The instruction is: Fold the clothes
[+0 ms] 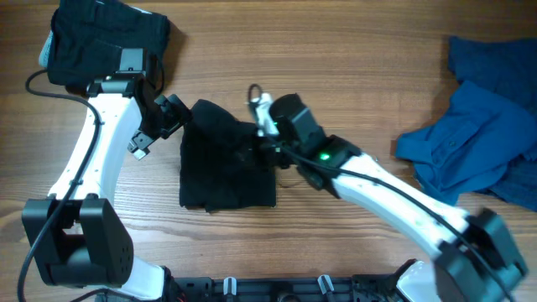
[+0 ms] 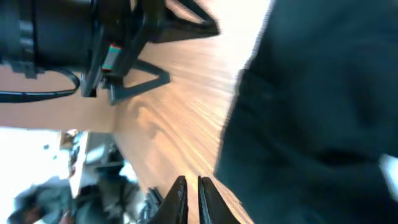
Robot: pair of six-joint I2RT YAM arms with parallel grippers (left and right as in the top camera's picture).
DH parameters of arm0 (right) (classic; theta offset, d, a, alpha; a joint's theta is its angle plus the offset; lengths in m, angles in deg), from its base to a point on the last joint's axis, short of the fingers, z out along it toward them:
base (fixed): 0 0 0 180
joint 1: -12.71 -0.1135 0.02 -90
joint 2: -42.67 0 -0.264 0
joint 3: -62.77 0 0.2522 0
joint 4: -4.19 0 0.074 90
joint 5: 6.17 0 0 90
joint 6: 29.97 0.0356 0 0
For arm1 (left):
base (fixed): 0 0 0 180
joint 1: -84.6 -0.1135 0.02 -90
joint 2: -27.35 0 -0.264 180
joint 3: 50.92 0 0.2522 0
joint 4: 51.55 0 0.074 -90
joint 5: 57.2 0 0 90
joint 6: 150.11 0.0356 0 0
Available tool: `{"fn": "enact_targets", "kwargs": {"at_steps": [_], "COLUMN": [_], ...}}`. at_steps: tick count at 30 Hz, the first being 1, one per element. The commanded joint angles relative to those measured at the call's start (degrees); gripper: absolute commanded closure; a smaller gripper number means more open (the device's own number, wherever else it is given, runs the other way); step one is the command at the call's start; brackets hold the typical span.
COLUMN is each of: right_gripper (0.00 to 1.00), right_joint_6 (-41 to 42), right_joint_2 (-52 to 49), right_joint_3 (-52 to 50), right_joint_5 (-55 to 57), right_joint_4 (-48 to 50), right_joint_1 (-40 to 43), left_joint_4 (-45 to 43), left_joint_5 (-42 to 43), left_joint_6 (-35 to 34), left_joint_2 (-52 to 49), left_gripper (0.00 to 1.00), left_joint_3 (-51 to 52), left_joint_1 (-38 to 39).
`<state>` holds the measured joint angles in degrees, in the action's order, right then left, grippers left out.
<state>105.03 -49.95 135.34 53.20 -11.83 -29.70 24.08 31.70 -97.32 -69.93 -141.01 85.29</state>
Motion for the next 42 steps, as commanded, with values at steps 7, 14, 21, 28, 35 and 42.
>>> {"fn": "enact_targets", "kwargs": {"at_steps": [7, 14, 21, 28, 35, 42], "right_gripper": [0.90, 0.83, 0.85, 0.92, 0.88, 0.88], "right_joint_6": [9.0, 9.0, 7.5, 6.0, 6.0, 6.0], "right_joint_2": [-18.8, -24.5, -25.1, -25.0, -25.0, -25.0], "right_joint_3": [1.0, 2.4, 2.4, 2.4, 2.4, 2.4], "right_joint_5": [-9.8, -0.9, 9.2, 10.1, 10.1, 10.1], "right_joint_4": [16.4, 9.1, -7.0, -13.1, -14.2, -15.9], "right_joint_1": [-0.4, 1.9, 8.4, 12.1, 12.0, 11.7], "left_joint_4": [1.5, 3.0, 3.7, 2.3, 0.7, -3.1], "left_joint_5": [2.9, 5.1, 5.6, 5.6, 6.7, 6.6], "left_joint_6": [0.5, 0.8, 1.0, 1.0, 1.0, 1.0], "left_joint_2": [-0.4, -2.1, -6.3, -8.7, -9.5, -16.1], "left_gripper": [0.00, 0.00, 0.00, 0.00, 0.00, 0.00], "left_joint_3": [0.3, 0.4, 0.4, 0.4, 0.4, 0.4], "left_joint_1": [-2.2, -0.1, 2.4, 3.8, 6.1, 7.4]}}
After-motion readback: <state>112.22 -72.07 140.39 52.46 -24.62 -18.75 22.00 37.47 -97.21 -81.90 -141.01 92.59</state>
